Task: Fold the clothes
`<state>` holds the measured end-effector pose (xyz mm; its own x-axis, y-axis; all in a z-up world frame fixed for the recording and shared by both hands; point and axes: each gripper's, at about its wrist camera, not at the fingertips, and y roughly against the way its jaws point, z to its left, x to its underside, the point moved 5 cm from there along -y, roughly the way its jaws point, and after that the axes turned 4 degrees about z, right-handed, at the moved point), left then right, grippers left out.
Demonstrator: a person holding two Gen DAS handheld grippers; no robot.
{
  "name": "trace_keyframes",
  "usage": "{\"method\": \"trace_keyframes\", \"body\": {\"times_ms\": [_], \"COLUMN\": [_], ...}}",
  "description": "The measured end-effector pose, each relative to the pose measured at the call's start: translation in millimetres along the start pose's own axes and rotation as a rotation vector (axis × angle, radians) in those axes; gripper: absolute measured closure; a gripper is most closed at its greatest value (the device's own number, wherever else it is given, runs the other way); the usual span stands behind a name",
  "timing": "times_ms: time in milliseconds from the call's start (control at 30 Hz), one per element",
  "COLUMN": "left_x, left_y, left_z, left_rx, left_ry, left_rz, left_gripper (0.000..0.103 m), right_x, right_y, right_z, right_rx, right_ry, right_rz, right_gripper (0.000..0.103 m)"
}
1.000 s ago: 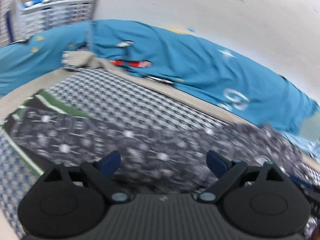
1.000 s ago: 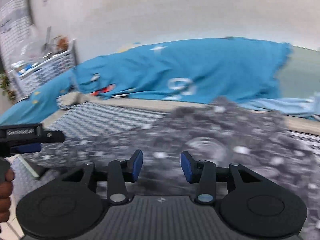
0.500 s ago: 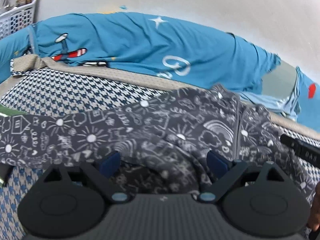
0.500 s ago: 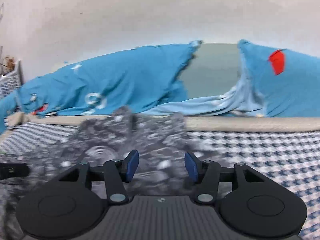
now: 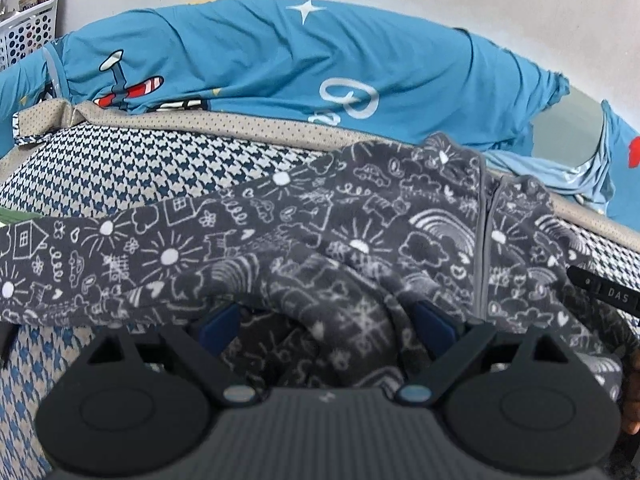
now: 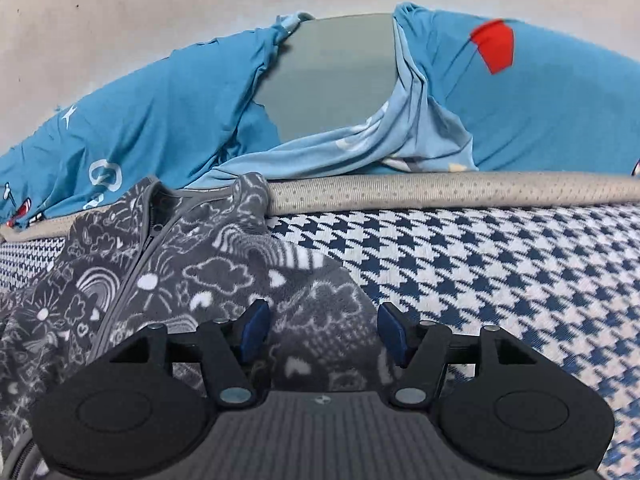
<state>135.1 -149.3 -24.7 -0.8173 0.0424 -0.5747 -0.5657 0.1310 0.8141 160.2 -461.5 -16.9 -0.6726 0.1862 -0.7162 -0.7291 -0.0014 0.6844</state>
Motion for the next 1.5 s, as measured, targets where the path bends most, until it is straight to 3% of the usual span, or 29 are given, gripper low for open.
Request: {"method": "trace_keyframes", "body": {"times_ms": [233,333,467,733,900,1067,1133,1333,1500], "left_x": [3,0,-3,-8,-7,-9,-8,-12,-8], "left_y": [-12,-12,-11,-13,-14,-2,4,25,38], "left_z": [-11,-16,-18,-35,-38,-31,-30,-13,8], "left_rx": [0.015,0.024,0.051,0.167,0.149,0.152,0.149,0.095,0.124], "left_ry": [0.001,0.001,0.009,0.026,0.013,0.006,-0.012,-0.042,-0.016], "left_rz": [0.06,0.056,0.046,0.057,0.059,0.036,0.023,-0.05,-0.061], "left_gripper": [0.009,0.009,0.009,0.004,0.004,0.004,0.004,0.004,0.004], "right_x": [0,-5,-23,-50,-37,-42,-43,-38,-21], "right_y": [-2,0,8,5,-21,-3,9,43,71], "right_z": [5,2,-1,-16,-25,-19,-15,-3,16], "right_rx": [0.017,0.028,0.094,0.193,0.217,0.19,0.19,0.138,0.064], "right_ry": [0.033,0.002,0.003,-0.016,-0.051,-0.08,-0.076,-0.096,-0.081], "right_rz": [-0.02,-0.048,-0.13,-0.212,-0.121,-0.155,-0.172,-0.174,-0.157], "right_gripper": [0.087,0.096,0.097,0.097,0.096,0.076,0.072,0.071,0.069]}}
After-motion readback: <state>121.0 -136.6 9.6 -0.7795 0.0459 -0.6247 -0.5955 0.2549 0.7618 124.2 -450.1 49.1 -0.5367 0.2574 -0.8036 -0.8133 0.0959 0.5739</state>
